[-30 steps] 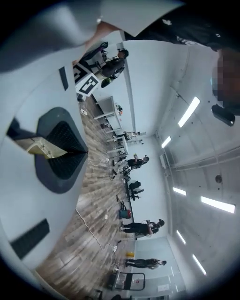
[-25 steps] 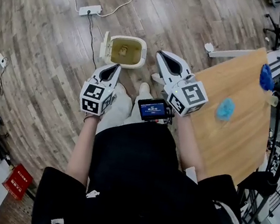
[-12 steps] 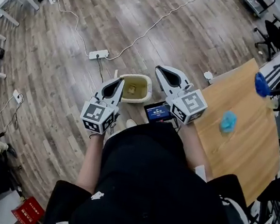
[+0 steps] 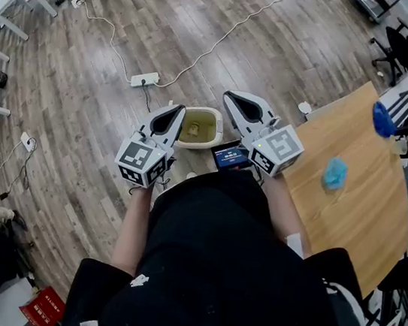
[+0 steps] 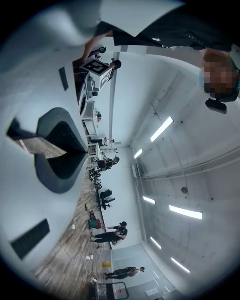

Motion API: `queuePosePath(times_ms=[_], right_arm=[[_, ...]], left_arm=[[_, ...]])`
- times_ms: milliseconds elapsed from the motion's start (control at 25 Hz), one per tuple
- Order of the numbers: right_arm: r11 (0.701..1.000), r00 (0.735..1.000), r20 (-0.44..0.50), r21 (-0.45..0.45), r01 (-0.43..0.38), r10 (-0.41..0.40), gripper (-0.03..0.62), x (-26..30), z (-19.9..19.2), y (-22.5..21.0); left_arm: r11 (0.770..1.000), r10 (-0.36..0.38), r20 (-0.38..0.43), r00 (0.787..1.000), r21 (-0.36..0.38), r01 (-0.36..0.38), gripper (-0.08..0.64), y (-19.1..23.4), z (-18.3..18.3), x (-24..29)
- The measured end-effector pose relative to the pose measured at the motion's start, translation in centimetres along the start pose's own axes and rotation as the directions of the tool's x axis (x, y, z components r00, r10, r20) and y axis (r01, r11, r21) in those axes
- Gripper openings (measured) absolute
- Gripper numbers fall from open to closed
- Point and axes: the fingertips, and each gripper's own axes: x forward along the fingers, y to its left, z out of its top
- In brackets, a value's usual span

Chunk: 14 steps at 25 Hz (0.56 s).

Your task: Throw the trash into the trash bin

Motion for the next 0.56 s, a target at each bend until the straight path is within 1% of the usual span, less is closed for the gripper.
queuePosePath(times_ms=[200,560], right_arm=[[1.0,1.0,0.006,0.005,0.007,-0.007,-0.003,-0.4,0.0,-0.4],[1.0,1.0,0.009,-0.003,0.006,-0.006,-0.003,-0.3,0.5,-1.4]], left_arm=[[1.0,-0.017,-0.018,1.0,-0.004,0.017,0.008,-0.6,-0.7,0.6],[1.0,-0.024,-0.011,1.0,-0.003,0.024,0.008,-0.6,0.2,1.8]])
